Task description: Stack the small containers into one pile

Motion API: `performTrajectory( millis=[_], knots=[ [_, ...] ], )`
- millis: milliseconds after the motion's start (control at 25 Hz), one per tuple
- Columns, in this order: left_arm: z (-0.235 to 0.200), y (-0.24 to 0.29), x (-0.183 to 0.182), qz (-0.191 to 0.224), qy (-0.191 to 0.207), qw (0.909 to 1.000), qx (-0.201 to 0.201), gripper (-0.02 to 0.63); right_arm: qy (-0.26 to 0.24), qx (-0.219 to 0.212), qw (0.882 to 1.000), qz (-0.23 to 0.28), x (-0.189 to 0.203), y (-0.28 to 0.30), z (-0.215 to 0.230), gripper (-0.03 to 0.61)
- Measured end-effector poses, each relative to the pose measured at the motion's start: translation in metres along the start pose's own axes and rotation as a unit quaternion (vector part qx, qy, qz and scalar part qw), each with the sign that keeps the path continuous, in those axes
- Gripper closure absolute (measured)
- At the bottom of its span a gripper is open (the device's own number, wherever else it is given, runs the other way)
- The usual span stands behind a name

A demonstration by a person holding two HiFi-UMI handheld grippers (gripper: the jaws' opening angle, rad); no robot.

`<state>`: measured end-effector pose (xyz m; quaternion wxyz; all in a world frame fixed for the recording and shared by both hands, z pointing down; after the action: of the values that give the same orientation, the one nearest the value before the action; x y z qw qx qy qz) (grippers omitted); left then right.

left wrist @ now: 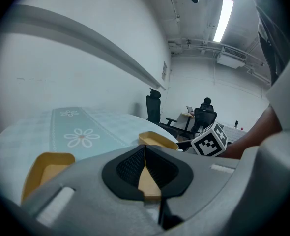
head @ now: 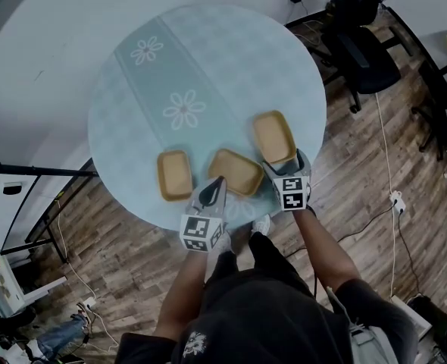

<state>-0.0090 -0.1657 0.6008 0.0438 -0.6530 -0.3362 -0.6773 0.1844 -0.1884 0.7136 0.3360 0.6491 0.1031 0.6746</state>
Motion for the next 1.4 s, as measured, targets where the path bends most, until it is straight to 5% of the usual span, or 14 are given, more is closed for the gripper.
performTrajectory(
  millis=[880, 1400],
  knots=[
    [-0.001, -0.001, 0.011, -0.012, -0.002, 0.9999, 0.0, 0.607, -0.014, 0.002, 1.0, 0.003, 0.002, 0.003, 0.006, 0.153],
    [0.002, -0.002, 0.009, -0.011, 0.002, 0.9999, 0.008, 0.607, -0.018, 0.008, 0.998, 0.055, -0.03, -0.024, 0.009, 0.167]
  ],
)
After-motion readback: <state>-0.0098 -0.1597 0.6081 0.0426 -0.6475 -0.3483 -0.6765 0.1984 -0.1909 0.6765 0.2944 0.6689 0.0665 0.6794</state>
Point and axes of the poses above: the fingertips, and each gripper's own axes: y forward along the fingers, z to its right, x out of its underside, the point moved 1 cm from there along -y, backward along the fingers, and after that the axes turned 13 degrees about -x, right-handed, at the moved point
